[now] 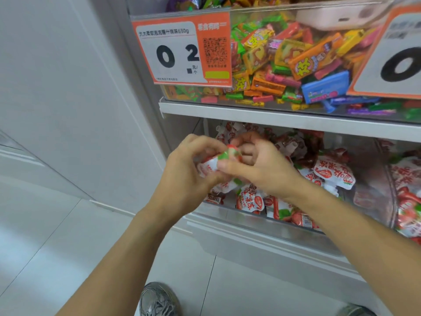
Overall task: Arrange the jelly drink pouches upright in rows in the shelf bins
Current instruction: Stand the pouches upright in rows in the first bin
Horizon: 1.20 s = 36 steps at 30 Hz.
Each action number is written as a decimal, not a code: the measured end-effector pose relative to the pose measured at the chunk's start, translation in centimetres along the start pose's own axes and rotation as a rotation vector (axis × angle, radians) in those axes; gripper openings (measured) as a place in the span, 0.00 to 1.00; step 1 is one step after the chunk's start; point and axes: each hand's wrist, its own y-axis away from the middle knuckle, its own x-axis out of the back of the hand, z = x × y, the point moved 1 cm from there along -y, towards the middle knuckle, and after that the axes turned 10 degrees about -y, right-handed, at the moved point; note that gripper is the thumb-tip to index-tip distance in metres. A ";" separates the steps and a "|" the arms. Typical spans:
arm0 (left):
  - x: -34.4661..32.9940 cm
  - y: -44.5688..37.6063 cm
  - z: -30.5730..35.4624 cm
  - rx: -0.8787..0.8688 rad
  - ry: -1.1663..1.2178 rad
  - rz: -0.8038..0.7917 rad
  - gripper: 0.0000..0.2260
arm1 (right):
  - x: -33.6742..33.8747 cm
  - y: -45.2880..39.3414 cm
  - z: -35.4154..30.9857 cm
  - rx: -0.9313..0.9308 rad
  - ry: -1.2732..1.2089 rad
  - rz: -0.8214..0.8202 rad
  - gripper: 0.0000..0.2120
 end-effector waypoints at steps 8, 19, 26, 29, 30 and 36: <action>-0.5 0.1 0.2 -0.059 -0.185 -0.098 0.29 | 2.7 -0.4 -1.4 -0.013 0.423 -0.068 0.10; -0.8 2.7 -2.3 0.077 -0.592 -0.240 0.15 | -0.1 -3.0 1.6 -0.021 0.336 0.109 0.25; -0.7 2.2 -2.1 0.128 -0.531 -0.217 0.10 | -1.4 -4.0 2.7 0.041 0.984 -0.050 0.24; -1.0 1.6 -2.5 0.190 -0.559 -0.247 0.14 | -1.4 -4.4 2.4 0.098 1.027 -0.077 0.20; -1.0 1.5 -2.6 0.201 -0.556 -0.253 0.14 | -1.4 -4.5 2.4 0.079 1.002 -0.104 0.19; -1.1 1.6 -2.4 0.188 -0.490 -0.171 0.05 | -1.2 -4.6 2.1 0.063 0.941 -0.193 0.10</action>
